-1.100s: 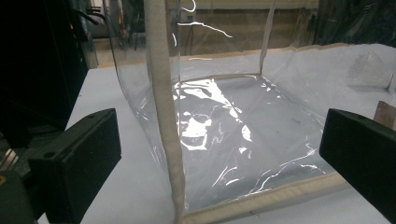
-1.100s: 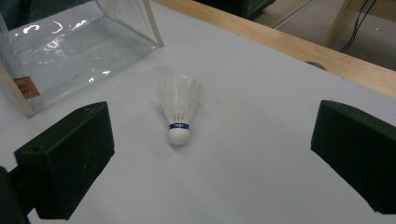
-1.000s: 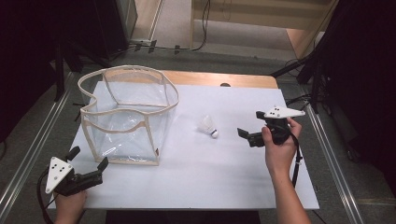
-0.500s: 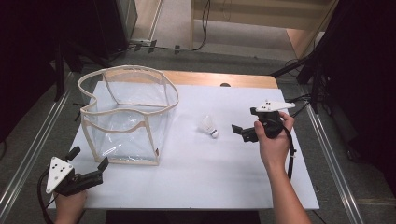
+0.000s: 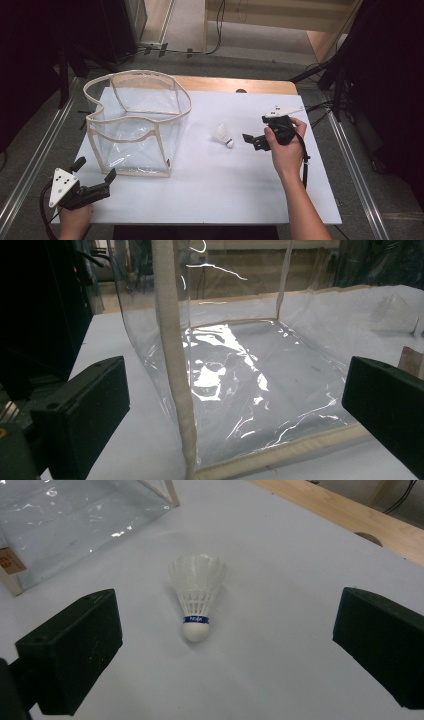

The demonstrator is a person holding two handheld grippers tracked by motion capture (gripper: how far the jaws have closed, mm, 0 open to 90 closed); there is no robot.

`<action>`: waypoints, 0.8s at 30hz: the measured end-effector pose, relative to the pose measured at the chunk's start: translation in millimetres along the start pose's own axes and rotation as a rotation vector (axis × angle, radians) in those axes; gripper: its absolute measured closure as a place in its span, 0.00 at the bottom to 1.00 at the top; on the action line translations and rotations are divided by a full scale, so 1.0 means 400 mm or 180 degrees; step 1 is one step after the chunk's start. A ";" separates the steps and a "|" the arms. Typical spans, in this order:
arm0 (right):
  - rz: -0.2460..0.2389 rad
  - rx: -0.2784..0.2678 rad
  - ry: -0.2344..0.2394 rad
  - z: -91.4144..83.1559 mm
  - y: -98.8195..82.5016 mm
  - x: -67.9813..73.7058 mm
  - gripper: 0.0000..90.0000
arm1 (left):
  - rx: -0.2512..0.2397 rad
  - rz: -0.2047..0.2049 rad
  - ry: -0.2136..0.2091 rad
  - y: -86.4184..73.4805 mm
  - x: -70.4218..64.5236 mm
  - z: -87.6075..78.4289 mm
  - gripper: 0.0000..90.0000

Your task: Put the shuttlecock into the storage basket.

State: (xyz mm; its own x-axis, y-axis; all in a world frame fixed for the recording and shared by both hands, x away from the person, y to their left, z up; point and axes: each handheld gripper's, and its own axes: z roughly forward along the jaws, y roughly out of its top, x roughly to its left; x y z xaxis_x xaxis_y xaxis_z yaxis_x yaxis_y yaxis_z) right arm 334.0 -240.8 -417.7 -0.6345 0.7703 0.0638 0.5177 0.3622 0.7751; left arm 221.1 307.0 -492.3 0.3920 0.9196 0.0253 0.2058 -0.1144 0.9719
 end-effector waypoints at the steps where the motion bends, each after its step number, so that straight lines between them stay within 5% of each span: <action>1: -0.0012 0.0029 0.0018 0.008 0.003 0.000 0.00 | -0.0004 -0.0007 0.0001 0.000 0.000 0.000 0.00; 24: -0.0148 0.0409 0.0084 0.082 0.038 0.017 0.00 | -0.0007 -0.0006 -0.0019 0.000 0.000 0.000 0.00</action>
State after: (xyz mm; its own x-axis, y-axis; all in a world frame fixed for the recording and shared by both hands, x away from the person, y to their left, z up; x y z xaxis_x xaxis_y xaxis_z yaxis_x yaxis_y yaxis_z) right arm 356.3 -212.8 -426.3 -0.6734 0.7377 0.0474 0.5556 0.4628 0.6907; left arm 221.1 307.0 -492.2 0.3970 0.9175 0.0220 0.2046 -0.1119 0.9724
